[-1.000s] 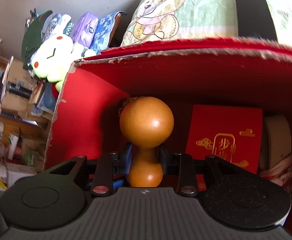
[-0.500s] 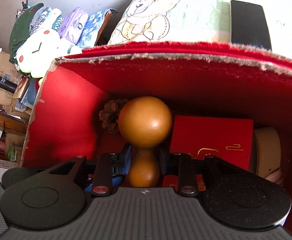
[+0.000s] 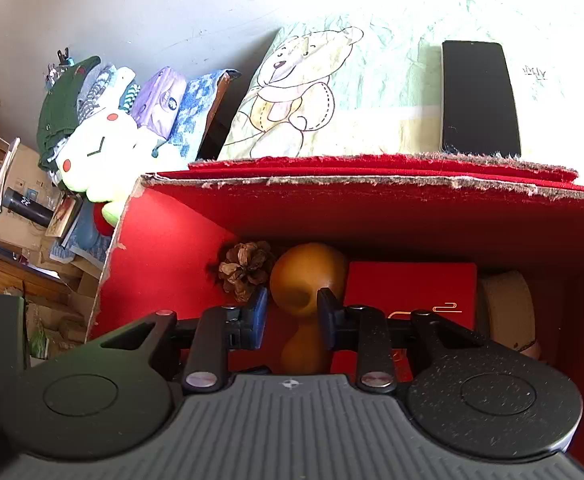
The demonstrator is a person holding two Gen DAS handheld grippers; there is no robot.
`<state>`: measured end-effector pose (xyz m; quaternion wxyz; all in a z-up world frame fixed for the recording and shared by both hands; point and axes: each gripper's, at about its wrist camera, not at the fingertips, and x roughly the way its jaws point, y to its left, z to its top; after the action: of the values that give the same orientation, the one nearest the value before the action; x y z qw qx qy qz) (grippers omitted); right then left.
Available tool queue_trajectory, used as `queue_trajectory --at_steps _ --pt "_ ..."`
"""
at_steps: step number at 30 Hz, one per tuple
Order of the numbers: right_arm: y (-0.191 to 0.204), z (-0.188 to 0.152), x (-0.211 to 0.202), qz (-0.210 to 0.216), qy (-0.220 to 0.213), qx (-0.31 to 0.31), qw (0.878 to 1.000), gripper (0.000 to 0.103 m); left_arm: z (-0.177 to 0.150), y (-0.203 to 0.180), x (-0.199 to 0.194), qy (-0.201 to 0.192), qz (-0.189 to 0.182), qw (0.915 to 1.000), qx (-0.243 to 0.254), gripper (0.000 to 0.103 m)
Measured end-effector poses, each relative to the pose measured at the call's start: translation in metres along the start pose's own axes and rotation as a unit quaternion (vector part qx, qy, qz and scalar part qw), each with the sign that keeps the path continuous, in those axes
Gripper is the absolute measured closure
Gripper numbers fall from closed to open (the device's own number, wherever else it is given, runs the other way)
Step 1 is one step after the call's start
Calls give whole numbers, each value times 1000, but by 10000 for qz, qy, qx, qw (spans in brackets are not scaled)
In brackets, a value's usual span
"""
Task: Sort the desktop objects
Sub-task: 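Lower the gourd into the box beside the pine cone and open the right gripper, then withdraw the right gripper from the box toward the tape roll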
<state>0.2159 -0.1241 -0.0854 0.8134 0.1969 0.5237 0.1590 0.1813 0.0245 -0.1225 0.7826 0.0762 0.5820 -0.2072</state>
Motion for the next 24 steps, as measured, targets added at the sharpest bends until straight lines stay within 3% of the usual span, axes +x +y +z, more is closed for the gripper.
queue_trajectory --at_steps 6,10,18,24 --pt "0 -2 10 -1 164 43 9999 73 0 -7 -6 -107 200 9997 75 58" --pt "-2 -4 10 -308 114 4 9995 74 1 -8 -18 -260 287 9992 -12 58" --pt "-8 -5 -5 -67 -61 216 9997 73 5 -13 -40 -545 773 9955 -12 58" --pt "-11 -11 -11 -242 -133 327 9991 73 0 -14 -46 -576 902 9942 -113 58"
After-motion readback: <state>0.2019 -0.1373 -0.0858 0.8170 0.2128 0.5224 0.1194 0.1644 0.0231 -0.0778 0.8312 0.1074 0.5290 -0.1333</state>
